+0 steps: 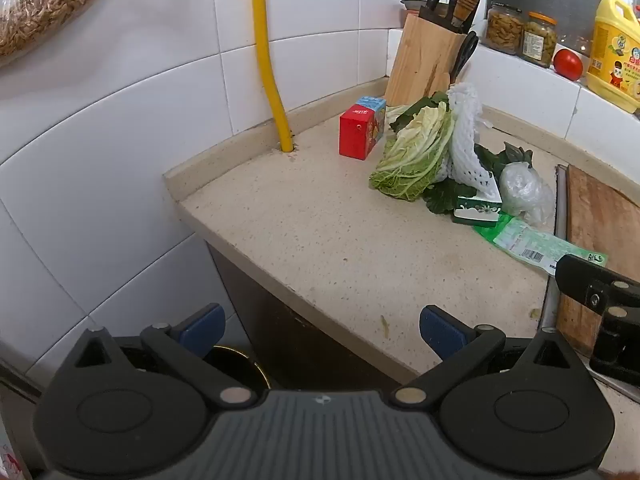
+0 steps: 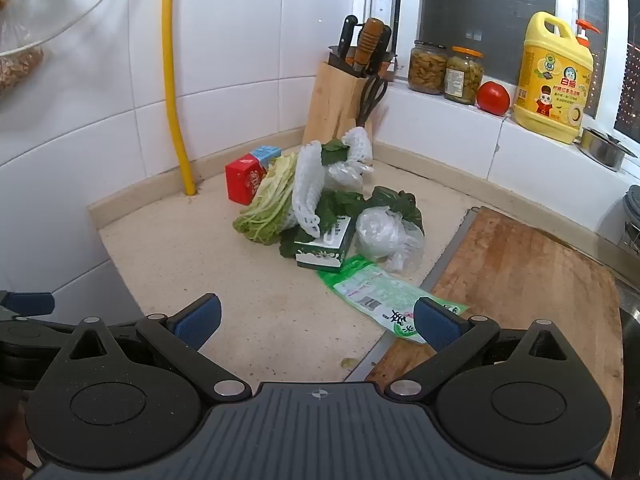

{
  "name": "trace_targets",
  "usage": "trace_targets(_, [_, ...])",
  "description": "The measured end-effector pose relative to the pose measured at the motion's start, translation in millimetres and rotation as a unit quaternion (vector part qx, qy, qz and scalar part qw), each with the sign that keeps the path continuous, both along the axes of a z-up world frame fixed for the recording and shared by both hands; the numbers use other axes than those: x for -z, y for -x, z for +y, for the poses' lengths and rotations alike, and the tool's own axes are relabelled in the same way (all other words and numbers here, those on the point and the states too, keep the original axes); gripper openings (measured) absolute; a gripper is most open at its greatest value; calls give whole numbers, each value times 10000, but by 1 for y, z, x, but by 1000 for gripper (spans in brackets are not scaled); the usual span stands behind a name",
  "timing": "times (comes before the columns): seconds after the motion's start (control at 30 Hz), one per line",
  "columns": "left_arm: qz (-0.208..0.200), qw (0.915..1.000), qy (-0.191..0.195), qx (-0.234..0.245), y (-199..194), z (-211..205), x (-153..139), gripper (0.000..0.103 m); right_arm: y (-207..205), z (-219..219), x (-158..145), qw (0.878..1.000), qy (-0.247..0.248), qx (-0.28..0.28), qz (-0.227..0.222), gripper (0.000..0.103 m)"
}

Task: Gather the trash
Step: 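Move both tools toward the pile of vegetables and wrappers on the counter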

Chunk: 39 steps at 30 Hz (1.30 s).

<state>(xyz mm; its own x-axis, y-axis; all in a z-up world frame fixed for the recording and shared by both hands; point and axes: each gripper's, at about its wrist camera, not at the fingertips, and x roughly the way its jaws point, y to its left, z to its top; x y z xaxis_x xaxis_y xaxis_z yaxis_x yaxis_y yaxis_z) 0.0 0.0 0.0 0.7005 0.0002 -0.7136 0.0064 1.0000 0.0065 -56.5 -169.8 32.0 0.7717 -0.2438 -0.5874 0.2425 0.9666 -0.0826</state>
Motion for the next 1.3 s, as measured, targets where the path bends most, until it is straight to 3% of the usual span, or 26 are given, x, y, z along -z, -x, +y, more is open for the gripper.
trace_targets(1.3, [171, 9996, 60, -236, -3, 4, 7, 100, -7, 7, 8, 9997, 65, -168, 182, 103])
